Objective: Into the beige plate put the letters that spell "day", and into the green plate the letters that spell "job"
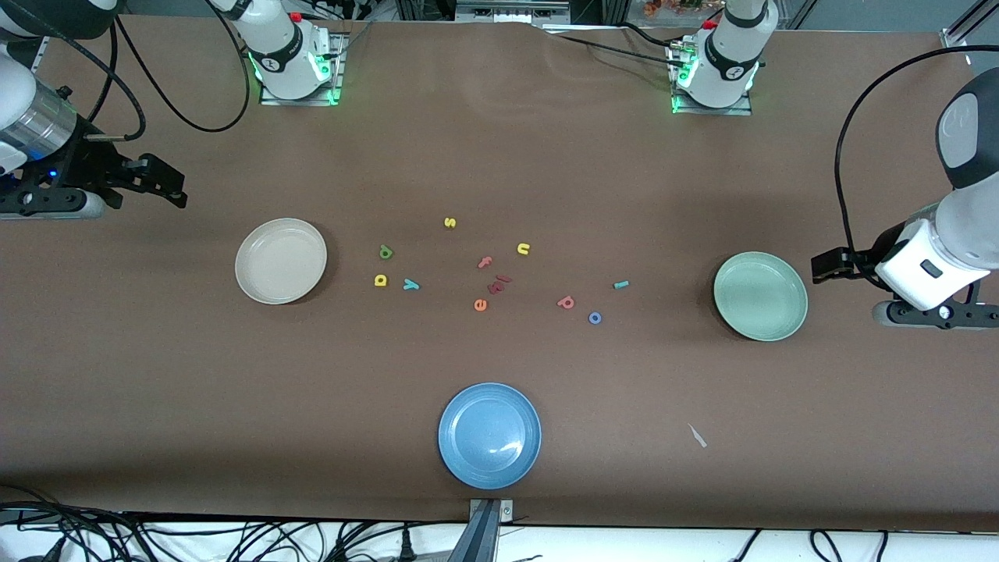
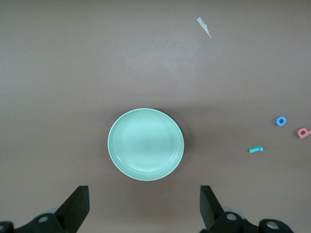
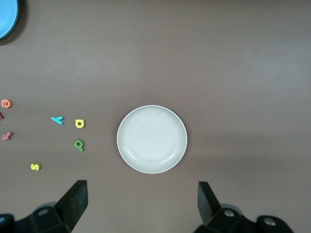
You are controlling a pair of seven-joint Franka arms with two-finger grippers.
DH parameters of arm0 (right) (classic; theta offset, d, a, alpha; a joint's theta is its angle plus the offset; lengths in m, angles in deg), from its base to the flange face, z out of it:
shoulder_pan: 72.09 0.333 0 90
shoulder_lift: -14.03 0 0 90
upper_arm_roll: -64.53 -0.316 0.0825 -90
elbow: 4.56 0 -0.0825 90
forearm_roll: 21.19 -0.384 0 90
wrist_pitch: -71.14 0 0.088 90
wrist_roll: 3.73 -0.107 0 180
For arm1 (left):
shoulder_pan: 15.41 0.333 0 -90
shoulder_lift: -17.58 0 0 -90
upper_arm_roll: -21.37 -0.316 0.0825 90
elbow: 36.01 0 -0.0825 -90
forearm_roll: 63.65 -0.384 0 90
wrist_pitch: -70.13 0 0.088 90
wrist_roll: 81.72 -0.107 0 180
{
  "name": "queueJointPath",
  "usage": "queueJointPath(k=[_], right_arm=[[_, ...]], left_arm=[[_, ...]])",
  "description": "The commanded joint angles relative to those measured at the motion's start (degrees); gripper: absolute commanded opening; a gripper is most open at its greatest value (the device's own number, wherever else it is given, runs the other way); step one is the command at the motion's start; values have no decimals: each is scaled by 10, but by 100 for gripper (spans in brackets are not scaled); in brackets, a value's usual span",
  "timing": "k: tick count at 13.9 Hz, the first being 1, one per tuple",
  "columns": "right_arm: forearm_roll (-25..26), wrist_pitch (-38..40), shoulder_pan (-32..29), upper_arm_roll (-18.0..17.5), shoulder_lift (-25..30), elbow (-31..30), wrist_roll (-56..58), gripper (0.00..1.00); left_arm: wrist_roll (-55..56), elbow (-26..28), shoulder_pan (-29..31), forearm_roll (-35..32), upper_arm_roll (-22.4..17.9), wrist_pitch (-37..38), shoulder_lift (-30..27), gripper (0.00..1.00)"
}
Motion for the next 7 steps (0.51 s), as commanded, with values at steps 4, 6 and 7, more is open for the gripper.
queueJointPath(k=[4, 6, 7], right_arm=[[-5, 5, -7, -7, -3, 10, -4, 100], [-5, 0, -7, -7, -4, 11, -5, 100], [-5, 0, -8, -7, -5, 11, -5, 100]], left_arm=[[-2, -3, -3, -6, -1, 0, 1, 100], [-2, -3, -3, -6, -1, 0, 1, 100], [-2, -3, -3, -6, -1, 0, 1, 100]])
